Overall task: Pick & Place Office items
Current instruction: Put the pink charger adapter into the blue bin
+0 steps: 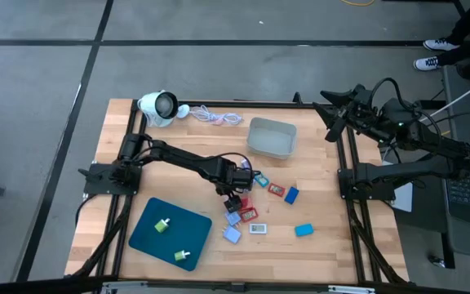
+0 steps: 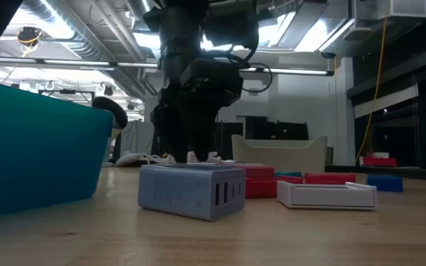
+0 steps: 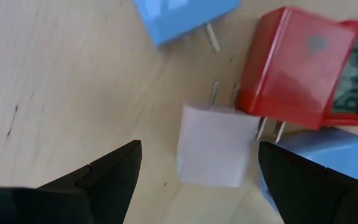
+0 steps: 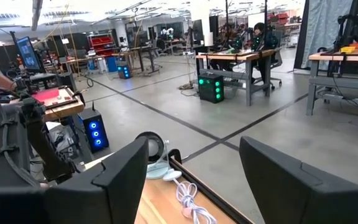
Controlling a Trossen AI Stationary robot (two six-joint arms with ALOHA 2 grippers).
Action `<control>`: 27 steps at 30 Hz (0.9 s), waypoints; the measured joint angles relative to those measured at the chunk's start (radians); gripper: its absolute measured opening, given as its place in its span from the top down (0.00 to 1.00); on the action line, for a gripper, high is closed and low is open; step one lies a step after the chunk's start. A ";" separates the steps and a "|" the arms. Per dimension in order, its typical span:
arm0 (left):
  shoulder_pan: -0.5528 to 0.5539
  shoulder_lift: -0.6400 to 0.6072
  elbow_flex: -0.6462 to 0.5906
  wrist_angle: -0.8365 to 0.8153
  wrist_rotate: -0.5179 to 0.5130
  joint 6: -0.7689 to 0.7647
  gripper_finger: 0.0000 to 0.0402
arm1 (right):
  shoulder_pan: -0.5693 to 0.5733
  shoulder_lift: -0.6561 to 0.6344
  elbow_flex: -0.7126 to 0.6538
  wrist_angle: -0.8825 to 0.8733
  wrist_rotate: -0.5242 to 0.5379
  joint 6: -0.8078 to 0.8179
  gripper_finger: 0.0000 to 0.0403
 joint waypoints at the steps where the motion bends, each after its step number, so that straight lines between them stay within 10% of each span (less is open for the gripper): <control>1: -0.002 0.000 0.000 0.003 -0.001 0.007 0.21 | 0.000 0.000 0.000 0.000 0.000 0.000 0.36; 17: -0.009 0.061 0.002 0.024 0.023 0.081 0.23 | 0.000 0.000 0.000 -0.004 0.005 0.007 0.36; 27: 0.031 0.085 0.003 0.007 0.048 0.143 0.48 | 0.000 0.000 0.000 -0.007 0.013 0.007 0.36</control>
